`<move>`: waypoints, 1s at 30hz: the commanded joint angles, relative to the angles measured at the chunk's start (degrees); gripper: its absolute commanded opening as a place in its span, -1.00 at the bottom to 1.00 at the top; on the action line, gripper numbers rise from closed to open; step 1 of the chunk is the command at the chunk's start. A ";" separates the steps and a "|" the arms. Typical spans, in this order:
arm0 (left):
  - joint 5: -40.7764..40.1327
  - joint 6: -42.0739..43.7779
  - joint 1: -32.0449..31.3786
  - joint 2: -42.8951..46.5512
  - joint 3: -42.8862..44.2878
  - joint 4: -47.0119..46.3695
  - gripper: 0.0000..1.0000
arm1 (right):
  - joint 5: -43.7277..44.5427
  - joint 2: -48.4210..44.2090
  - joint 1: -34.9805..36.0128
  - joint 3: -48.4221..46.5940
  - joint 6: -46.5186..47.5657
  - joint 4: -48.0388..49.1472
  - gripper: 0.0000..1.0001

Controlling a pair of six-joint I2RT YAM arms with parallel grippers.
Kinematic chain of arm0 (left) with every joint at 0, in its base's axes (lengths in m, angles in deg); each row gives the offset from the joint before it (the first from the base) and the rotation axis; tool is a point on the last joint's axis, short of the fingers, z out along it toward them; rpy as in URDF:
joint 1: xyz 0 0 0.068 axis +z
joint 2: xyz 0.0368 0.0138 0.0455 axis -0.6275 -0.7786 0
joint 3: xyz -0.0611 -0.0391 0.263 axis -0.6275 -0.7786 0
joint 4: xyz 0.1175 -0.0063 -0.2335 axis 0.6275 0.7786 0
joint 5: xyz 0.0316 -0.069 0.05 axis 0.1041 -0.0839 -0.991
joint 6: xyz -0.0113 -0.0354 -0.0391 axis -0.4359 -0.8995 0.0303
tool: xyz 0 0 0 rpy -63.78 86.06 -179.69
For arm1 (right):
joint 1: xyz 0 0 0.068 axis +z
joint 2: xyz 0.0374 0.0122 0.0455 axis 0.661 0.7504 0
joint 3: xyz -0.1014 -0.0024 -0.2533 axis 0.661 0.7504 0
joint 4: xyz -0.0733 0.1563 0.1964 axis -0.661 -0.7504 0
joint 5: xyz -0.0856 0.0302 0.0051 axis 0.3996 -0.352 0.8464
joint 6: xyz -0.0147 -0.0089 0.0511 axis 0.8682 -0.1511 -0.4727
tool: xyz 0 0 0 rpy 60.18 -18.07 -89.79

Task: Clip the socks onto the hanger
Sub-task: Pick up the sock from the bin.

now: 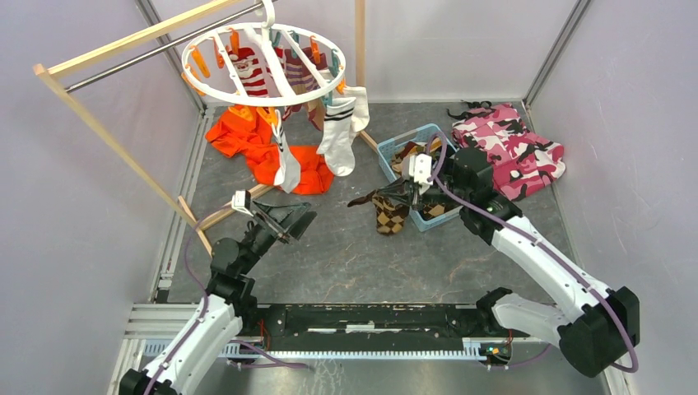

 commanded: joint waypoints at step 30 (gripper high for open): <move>18.39 86.94 -11.66 -19.39 28.44 11.47 0.83 | -17.78 7.51 -3.89 -6.90 -19.45 10.59 -1.00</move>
